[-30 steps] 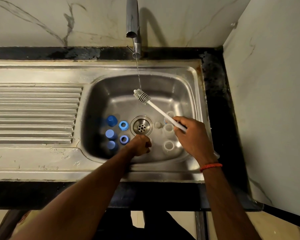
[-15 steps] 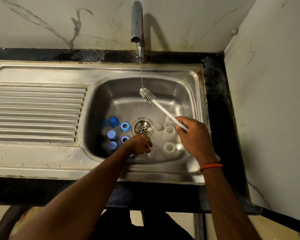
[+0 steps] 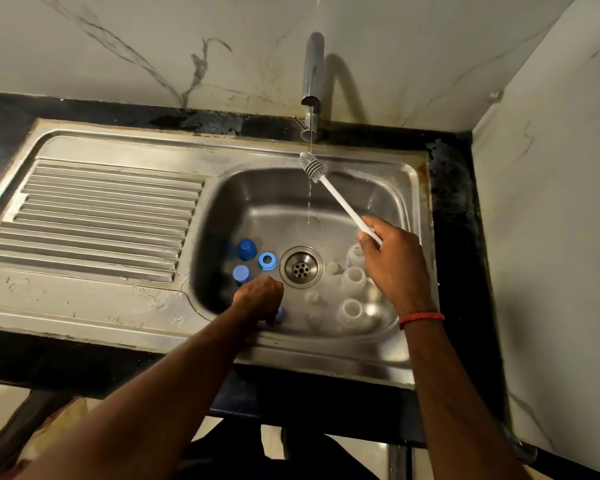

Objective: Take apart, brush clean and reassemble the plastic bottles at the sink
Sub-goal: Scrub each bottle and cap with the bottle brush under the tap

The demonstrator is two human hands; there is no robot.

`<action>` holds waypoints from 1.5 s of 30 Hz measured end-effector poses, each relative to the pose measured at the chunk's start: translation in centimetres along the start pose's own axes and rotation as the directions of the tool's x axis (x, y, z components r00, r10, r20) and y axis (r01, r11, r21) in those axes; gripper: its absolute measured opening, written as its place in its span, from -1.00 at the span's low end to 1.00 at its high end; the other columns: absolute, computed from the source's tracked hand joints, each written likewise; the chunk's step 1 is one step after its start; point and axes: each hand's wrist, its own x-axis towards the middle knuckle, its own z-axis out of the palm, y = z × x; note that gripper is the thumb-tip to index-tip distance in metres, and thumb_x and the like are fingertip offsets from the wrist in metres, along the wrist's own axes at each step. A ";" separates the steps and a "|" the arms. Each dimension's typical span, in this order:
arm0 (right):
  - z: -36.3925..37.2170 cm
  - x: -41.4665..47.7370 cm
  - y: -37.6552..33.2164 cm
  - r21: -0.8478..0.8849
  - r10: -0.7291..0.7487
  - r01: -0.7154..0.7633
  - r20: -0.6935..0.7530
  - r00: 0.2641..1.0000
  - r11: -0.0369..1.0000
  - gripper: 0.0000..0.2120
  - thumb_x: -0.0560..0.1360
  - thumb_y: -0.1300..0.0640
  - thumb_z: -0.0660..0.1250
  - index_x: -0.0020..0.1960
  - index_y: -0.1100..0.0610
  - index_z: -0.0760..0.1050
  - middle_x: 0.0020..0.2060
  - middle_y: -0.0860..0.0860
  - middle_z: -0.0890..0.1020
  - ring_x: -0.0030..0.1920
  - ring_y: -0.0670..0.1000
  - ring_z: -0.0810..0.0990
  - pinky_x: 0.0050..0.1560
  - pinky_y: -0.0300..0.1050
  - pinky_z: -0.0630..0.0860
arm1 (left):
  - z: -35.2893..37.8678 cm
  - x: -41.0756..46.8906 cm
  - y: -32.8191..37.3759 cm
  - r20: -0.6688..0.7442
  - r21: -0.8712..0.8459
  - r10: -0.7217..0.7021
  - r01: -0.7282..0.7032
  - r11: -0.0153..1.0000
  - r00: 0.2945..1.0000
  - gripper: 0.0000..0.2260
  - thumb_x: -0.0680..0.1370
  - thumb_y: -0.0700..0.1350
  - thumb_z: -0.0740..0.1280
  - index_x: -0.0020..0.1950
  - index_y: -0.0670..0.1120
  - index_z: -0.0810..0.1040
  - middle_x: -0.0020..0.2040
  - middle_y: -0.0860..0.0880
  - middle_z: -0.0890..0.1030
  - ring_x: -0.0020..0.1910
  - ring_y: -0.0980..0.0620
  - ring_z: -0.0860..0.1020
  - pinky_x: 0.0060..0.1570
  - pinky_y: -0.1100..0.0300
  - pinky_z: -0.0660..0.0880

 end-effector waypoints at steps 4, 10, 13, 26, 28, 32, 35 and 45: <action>-0.1 0.3 -0.1 0.017 0.013 -0.013 0.004 1.000 1.000 -0.79 0.60 0.05 0.27 0.20 -0.04 0.57 -0.18 -0.03 0.67 -0.19 0.04 0.61 -0.13 0.04 0.60 | 1.3 0.1 0.0 -0.032 -0.058 -0.069 0.067 0.996 0.997 -0.60 0.56 -0.03 0.44 0.31 -0.18 0.47 0.24 -0.19 0.54 0.17 -0.15 0.60 0.17 -0.02 0.56; -0.4 0.7 -1.3 0.036 0.011 -0.010 -0.011 1.000 0.999 -0.78 0.61 0.05 0.28 0.23 -0.03 0.57 -0.17 -0.06 0.66 -0.21 -0.06 0.60 -0.14 -0.10 0.57 | 1.3 0.4 -0.2 0.039 -0.208 -0.172 0.176 0.962 0.984 -0.47 0.55 -0.01 0.39 0.43 -0.20 0.34 0.27 -0.19 0.55 0.19 -0.18 0.58 0.29 -0.17 0.48; -0.5 0.7 -1.7 0.059 0.015 -0.014 -0.008 1.000 0.998 -0.77 0.61 0.06 0.29 0.24 -0.04 0.57 -0.14 -0.06 0.67 -0.18 -0.05 0.62 -0.10 -0.06 0.60 | 1.7 0.7 -0.3 0.061 -0.106 -0.146 0.151 0.983 0.987 -0.41 0.50 0.03 0.44 0.42 -0.22 0.36 0.29 -0.21 0.53 0.22 -0.20 0.57 0.28 -0.19 0.48; -3.0 -0.2 -4.5 0.086 0.001 0.006 -0.076 0.997 0.996 -0.82 0.58 0.06 0.31 0.16 -0.05 0.60 -0.19 -0.06 0.68 -0.19 -0.03 0.62 -0.11 0.01 0.60 | -9.0 -4.6 0.2 -0.512 -0.856 -0.211 -0.473 0.208 0.833 -0.84 0.48 -0.24 0.42 -0.20 -0.35 0.60 -0.29 -0.03 0.56 -0.27 0.07 0.51 -0.26 0.24 0.43; -3.3 -0.9 -5.2 0.141 -0.007 0.013 -0.041 0.999 0.990 -0.84 0.57 0.08 0.34 0.12 -0.04 0.63 -0.27 -0.08 0.65 -0.25 -0.05 0.62 -0.13 0.02 0.61 | -11.0 -5.9 0.7 -0.380 -0.849 -0.370 -0.478 -0.224 0.848 -0.86 0.53 -0.31 0.34 -0.20 -0.33 0.62 -0.27 -0.18 0.60 -0.22 -0.10 0.57 -0.17 0.11 0.51; -3.1 -2.2 -6.9 0.209 -0.061 0.052 0.038 0.997 0.977 -0.83 0.57 0.11 0.35 0.11 -0.05 0.64 -0.33 -0.06 0.63 -0.33 -0.02 0.61 -0.19 0.07 0.63 | -14.1 -7.8 0.0 -0.268 -0.558 -0.369 -0.456 -0.694 0.890 -0.84 0.59 -0.18 0.29 -0.07 -0.22 0.62 -0.19 -0.17 0.68 -0.23 -0.03 0.65 -0.22 0.19 0.59; -2.4 -2.6 -8.3 0.209 -0.101 0.085 0.063 0.993 0.974 -0.82 0.57 0.10 0.33 0.12 -0.06 0.63 -0.36 -0.12 0.58 -0.41 -0.14 0.53 -0.33 -0.05 0.57 | -15.0 -8.5 -0.4 -0.289 -0.368 -0.313 -0.407 -0.836 0.905 -0.74 0.62 -0.10 0.30 0.22 -0.23 0.57 0.06 -0.22 0.68 -0.10 -0.04 0.68 -0.13 0.18 0.65; -0.6 -4.8 -11.2 0.005 -0.231 0.232 0.107 0.967 0.973 -0.79 0.63 0.05 0.25 0.20 -0.07 0.58 -0.37 -0.12 0.51 -0.34 -0.16 0.51 -0.28 -0.31 0.41 | -16.0 -10.6 -2.3 -0.290 -0.237 -0.303 -0.375 -0.896 0.908 -0.70 0.69 -0.04 0.23 0.21 -0.24 0.59 -0.06 -0.18 0.70 -0.16 0.00 0.68 -0.22 0.21 0.64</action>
